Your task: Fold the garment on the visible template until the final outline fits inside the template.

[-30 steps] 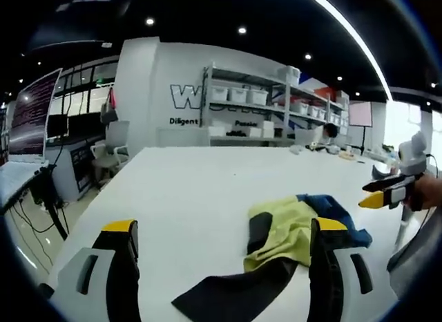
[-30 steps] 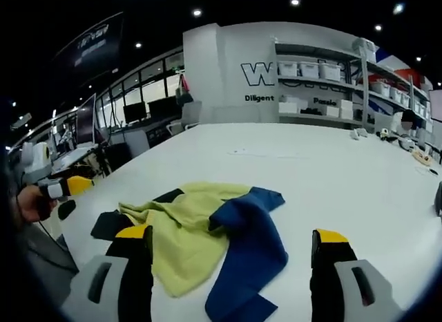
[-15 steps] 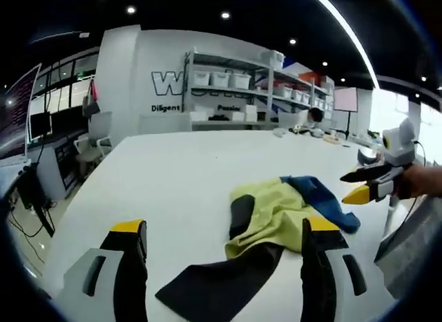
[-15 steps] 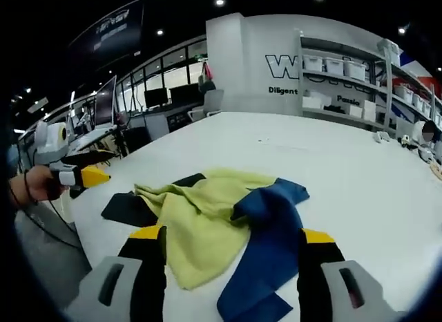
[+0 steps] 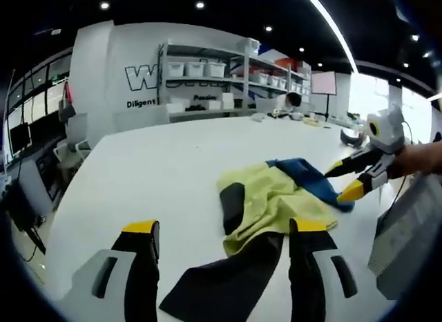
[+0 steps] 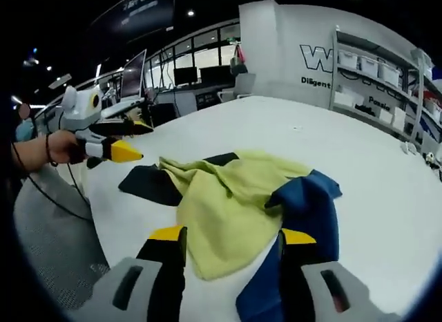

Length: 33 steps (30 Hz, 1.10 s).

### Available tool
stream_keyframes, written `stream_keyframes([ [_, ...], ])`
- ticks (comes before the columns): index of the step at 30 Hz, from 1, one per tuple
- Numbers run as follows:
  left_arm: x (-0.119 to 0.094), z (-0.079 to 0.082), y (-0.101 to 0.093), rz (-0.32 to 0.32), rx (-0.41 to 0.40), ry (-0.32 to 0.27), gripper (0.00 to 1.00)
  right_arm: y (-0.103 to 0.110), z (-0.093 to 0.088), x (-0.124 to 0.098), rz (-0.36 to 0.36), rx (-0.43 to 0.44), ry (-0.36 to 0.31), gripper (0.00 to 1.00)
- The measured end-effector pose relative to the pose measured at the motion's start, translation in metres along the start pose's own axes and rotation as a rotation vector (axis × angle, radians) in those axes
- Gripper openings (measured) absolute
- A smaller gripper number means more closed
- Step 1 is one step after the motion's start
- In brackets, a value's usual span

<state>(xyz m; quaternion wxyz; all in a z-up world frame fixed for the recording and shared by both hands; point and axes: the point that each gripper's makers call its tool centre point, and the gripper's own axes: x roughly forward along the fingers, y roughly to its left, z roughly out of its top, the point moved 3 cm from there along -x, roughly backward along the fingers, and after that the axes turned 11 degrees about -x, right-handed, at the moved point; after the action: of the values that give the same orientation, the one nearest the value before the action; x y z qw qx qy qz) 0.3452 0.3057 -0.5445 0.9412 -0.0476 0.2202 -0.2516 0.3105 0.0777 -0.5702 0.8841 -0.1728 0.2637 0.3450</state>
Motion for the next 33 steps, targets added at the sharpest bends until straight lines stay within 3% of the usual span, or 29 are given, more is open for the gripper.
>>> stream_keyframes([
  [7, 0.003, -0.010, -0.003, -0.011, 0.035, 0.044, 0.67, 0.015, -0.007, 0.011, 0.073, -0.073, 0.067, 0.41],
  [18, 0.003, -0.006, -0.002, -0.003, 0.045, 0.032, 0.66, 0.030, -0.021, 0.024, 0.148, -0.181, 0.200, 0.25],
  [23, 0.002, -0.006, -0.002, 0.001, 0.047, 0.030, 0.66, 0.032, -0.024, 0.028, 0.148, -0.250, 0.242, 0.19],
  [26, 0.002, -0.006, -0.002, 0.004, 0.045, 0.030, 0.66, 0.034, -0.026, 0.030, 0.152, -0.254, 0.259, 0.17],
  [30, 0.002, -0.005, -0.002, 0.004, 0.043, 0.027, 0.67, 0.034, -0.030, 0.032, 0.149, -0.276, 0.297, 0.06],
  [33, 0.002, -0.005, -0.003, 0.001, 0.045, 0.026, 0.67, 0.034, -0.029, 0.033, 0.141, -0.274, 0.289, 0.06],
])
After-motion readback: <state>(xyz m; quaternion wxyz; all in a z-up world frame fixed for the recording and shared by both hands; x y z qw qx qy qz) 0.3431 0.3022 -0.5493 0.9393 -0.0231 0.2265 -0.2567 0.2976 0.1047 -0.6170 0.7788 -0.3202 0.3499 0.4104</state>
